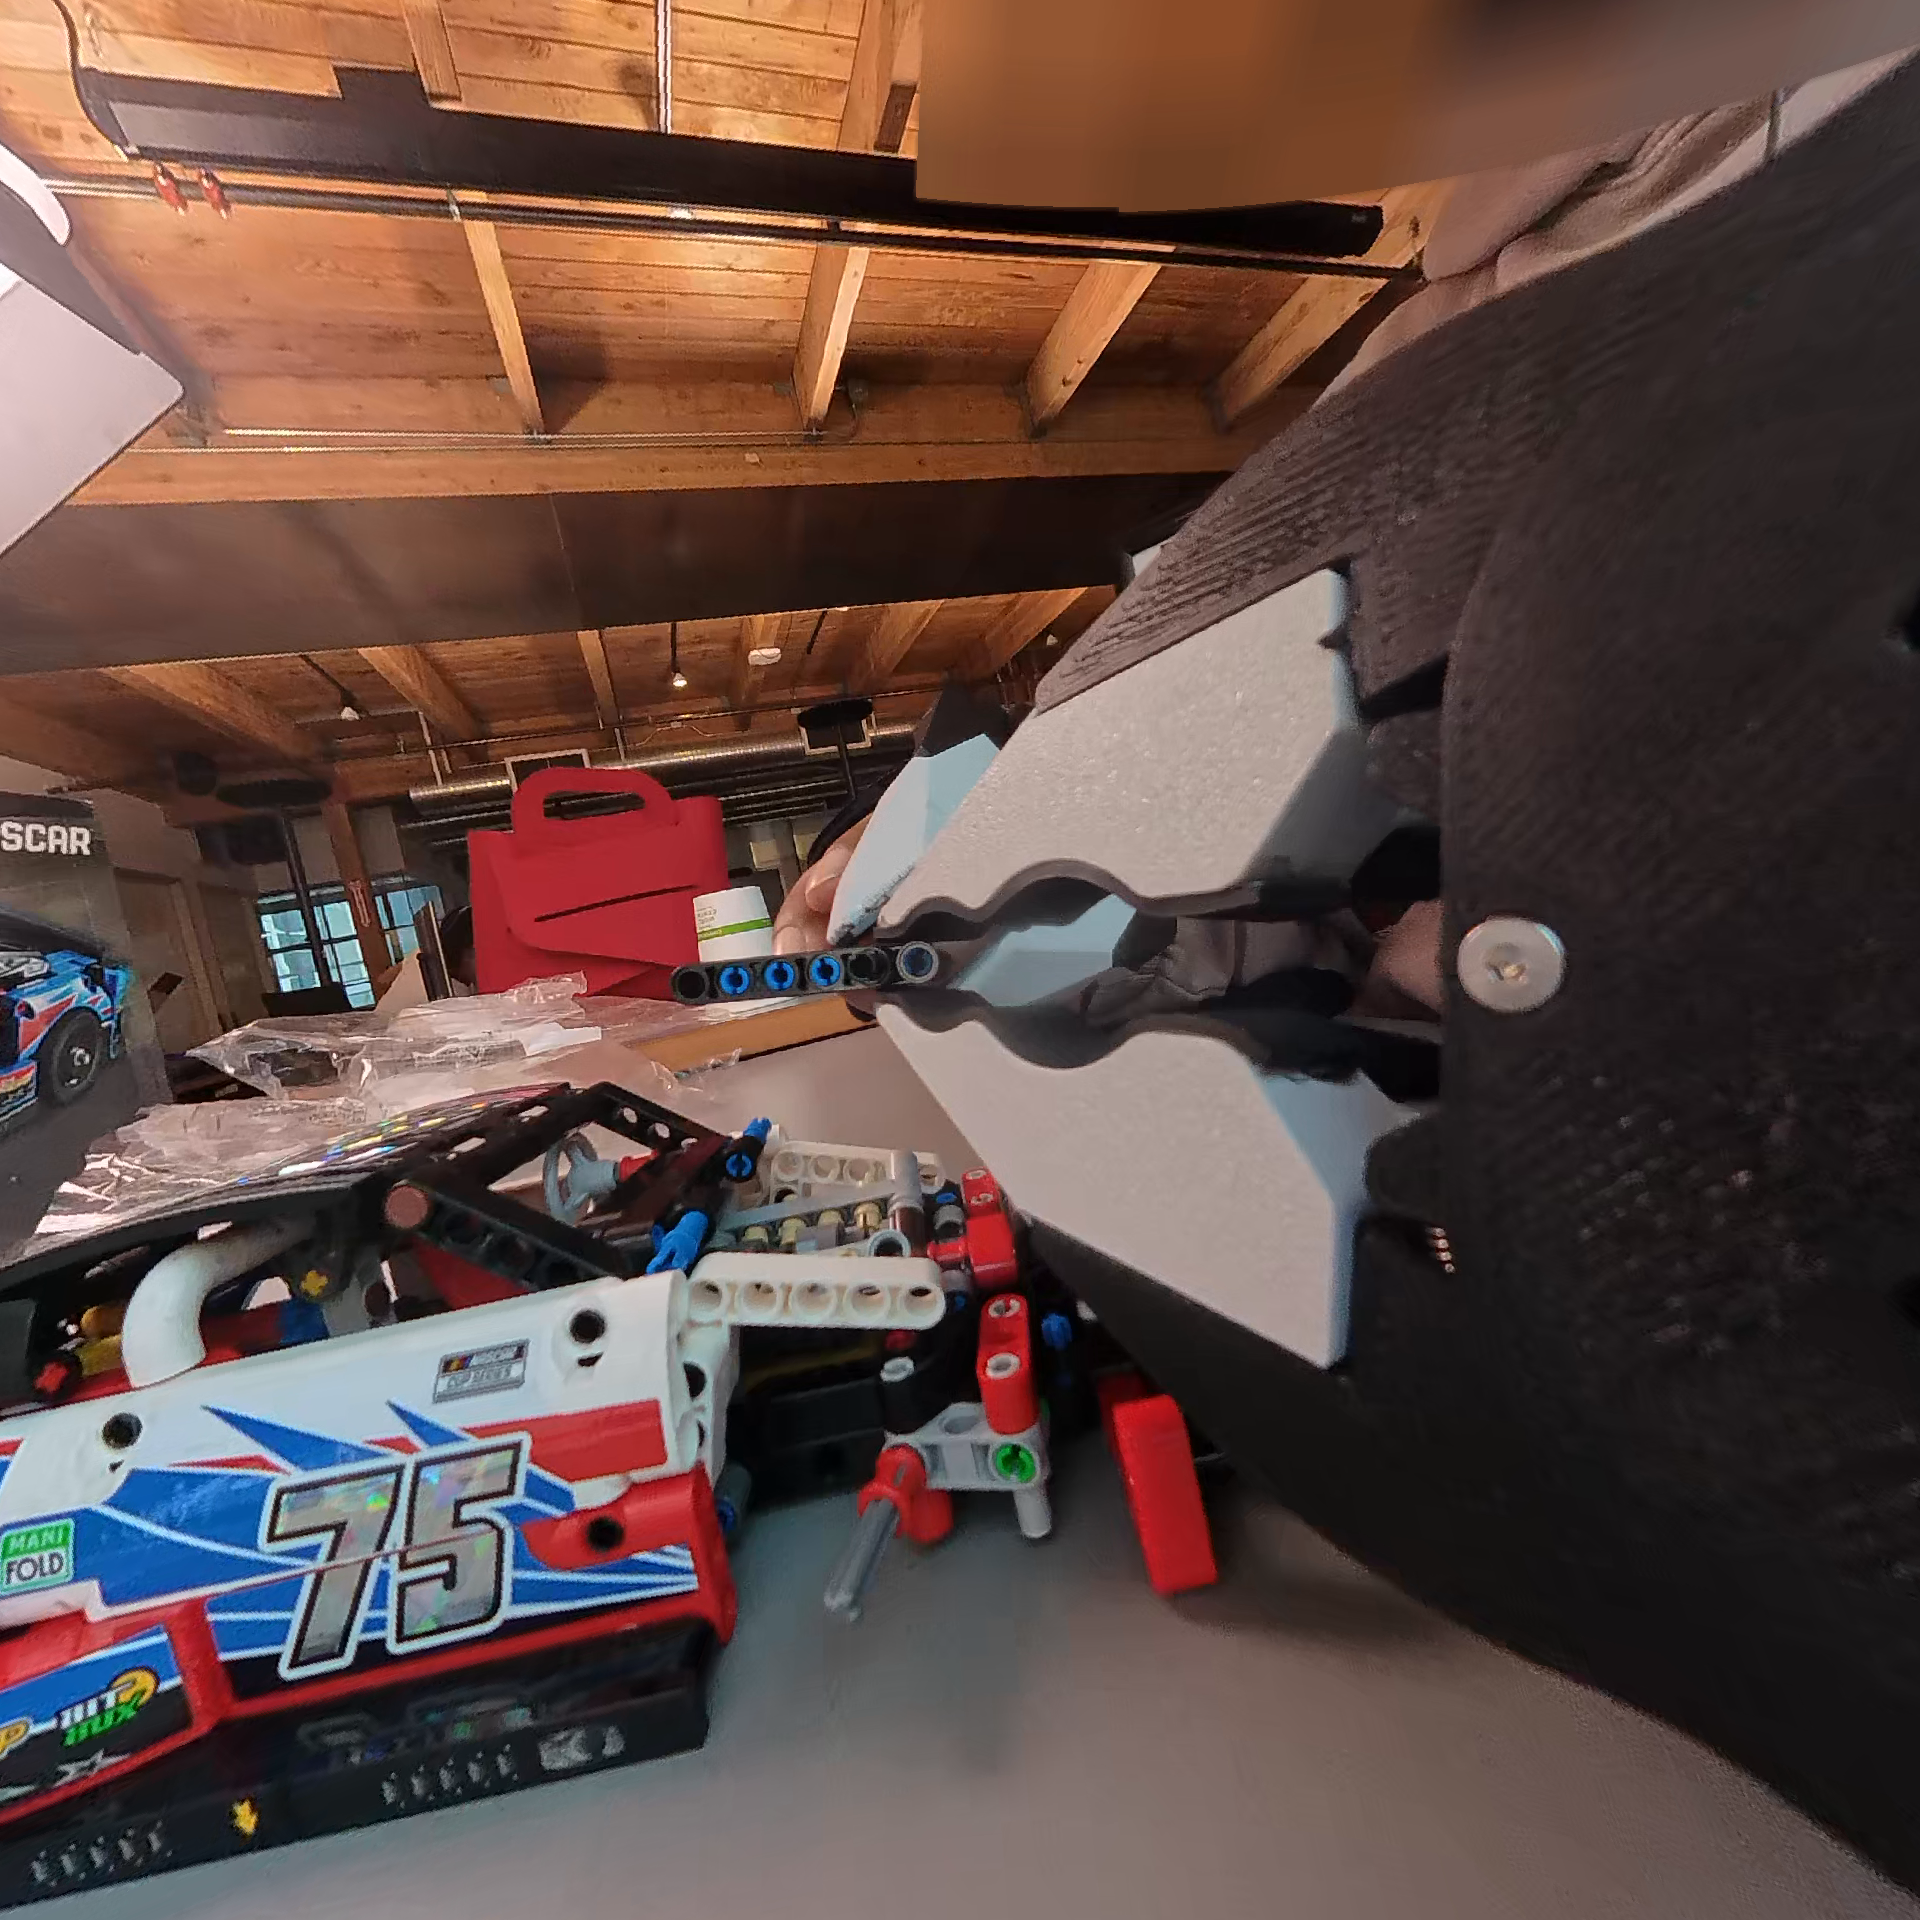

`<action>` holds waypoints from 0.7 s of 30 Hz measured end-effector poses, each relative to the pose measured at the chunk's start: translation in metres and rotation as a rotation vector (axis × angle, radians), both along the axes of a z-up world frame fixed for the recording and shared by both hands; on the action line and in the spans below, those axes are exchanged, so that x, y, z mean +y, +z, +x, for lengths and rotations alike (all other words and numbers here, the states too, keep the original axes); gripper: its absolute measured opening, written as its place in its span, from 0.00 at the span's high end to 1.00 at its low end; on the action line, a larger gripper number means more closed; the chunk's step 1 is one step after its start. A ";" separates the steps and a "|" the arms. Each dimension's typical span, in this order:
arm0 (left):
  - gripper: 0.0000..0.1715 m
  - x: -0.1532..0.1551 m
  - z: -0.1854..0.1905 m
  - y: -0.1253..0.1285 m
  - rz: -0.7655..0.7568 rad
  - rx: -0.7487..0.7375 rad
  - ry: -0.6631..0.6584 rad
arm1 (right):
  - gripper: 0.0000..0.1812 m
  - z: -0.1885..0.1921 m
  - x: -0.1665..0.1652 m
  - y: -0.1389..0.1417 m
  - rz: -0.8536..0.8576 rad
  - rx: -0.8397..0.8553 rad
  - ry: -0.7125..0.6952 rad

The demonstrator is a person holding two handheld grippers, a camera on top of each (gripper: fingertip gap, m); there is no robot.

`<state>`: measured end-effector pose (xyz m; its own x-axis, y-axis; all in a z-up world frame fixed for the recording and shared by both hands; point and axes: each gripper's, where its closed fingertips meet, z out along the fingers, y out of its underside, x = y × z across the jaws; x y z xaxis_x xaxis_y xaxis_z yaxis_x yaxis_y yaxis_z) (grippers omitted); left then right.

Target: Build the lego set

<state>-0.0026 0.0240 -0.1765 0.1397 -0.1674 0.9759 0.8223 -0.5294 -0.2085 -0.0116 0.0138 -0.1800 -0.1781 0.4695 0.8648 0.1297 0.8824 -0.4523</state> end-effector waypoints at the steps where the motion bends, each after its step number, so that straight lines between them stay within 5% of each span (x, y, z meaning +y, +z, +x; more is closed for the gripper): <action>1: 0.96 -0.001 0.000 0.001 0.009 -0.003 -0.004 | 0.92 0.000 -0.001 0.000 0.000 0.006 0.007; 7: 0.95 -0.008 0.002 0.003 0.057 0.047 -0.062 | 0.93 0.003 -0.007 0.003 0.016 0.043 0.052; 11: 0.83 -0.011 -0.002 0.009 0.088 0.070 -0.078 | 0.97 0.002 -0.004 0.002 0.035 0.054 0.048; 21: 0.86 -0.009 -0.031 0.002 0.100 0.222 -0.005 | 0.97 0.004 0.006 0.004 0.065 0.062 0.026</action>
<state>-0.0337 0.0150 -0.1740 0.3476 -0.2627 0.9001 0.7479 -0.5014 -0.4351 -0.0075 0.0199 -0.1764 -0.1351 0.4080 0.9030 0.0798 0.9128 -0.4005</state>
